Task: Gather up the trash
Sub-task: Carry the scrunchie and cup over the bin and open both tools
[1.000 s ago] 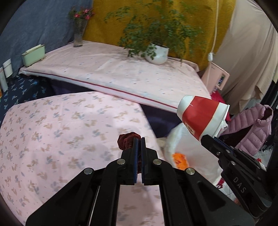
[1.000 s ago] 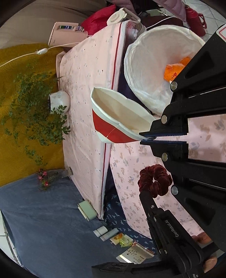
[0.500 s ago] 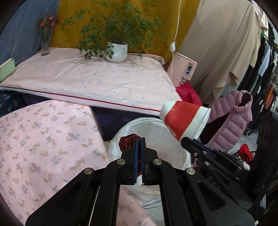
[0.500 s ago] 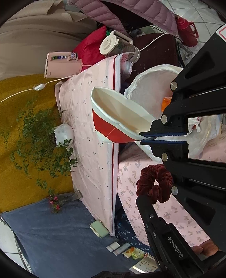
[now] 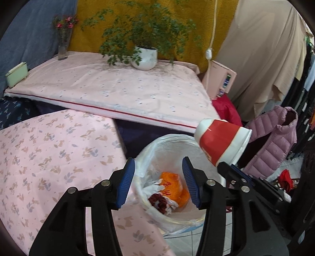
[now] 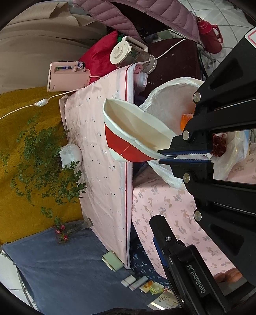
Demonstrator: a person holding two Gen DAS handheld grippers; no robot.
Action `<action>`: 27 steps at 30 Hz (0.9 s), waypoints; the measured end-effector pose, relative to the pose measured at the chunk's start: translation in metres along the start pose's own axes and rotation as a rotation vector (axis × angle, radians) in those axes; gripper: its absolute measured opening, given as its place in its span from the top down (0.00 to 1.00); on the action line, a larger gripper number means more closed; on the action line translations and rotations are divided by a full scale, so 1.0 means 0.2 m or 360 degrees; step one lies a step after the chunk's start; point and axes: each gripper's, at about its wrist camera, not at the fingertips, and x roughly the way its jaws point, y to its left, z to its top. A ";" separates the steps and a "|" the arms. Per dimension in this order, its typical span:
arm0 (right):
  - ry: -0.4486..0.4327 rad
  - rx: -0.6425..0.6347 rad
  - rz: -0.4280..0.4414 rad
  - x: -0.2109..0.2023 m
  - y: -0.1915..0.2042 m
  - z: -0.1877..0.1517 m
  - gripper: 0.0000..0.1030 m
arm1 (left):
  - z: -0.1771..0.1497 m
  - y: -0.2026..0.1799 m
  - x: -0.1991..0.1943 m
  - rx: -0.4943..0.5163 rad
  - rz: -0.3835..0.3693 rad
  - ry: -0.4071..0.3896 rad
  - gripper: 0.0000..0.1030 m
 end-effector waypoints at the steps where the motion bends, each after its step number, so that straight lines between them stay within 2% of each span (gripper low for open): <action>1: 0.0007 -0.0006 0.0008 0.01 0.01 0.00 0.96 | -0.01 0.03 0.00 -0.0012 0.0037 0.0005 0.54; 9: 0.0097 -0.0038 0.0072 0.10 0.10 -0.05 0.96 | -0.05 0.21 0.00 -0.0104 0.0203 0.0036 0.53; 11: 0.0118 -0.0052 0.0075 0.12 0.12 -0.06 0.96 | -0.05 0.24 0.00 -0.0117 0.0237 0.0032 0.49; 13: 0.0115 -0.0061 0.0059 0.12 0.13 -0.06 0.90 | -0.06 0.26 -0.02 -0.0131 0.0287 0.0009 0.36; 14: 0.0116 -0.0067 0.0045 0.12 0.14 -0.05 0.88 | -0.06 0.26 -0.03 -0.0133 0.0307 -0.0003 0.34; 15: 0.0112 -0.0073 0.0024 0.12 0.14 -0.05 0.82 | -0.06 0.27 -0.04 -0.0133 0.0322 -0.0008 0.32; 16: 0.0103 -0.0080 0.0004 0.11 0.15 -0.05 0.73 | -0.06 0.28 -0.04 -0.0134 0.0334 -0.0011 0.31; 18: 0.0085 -0.0088 -0.0002 0.09 0.15 -0.04 0.67 | -0.07 0.29 -0.05 -0.0138 0.0355 -0.0008 0.31; 23: 0.0085 -0.0123 -0.0023 0.06 0.17 -0.03 0.59 | -0.10 0.29 -0.06 -0.0113 0.0407 -0.0004 0.29; 25: 0.0087 -0.0143 -0.0027 0.04 0.17 -0.02 0.55 | -0.11 0.29 -0.07 -0.0093 0.0429 -0.0009 0.23; 27: 0.0088 -0.0149 -0.0029 0.02 0.18 -0.02 0.50 | -0.13 0.28 -0.08 -0.0076 0.0441 -0.0018 0.23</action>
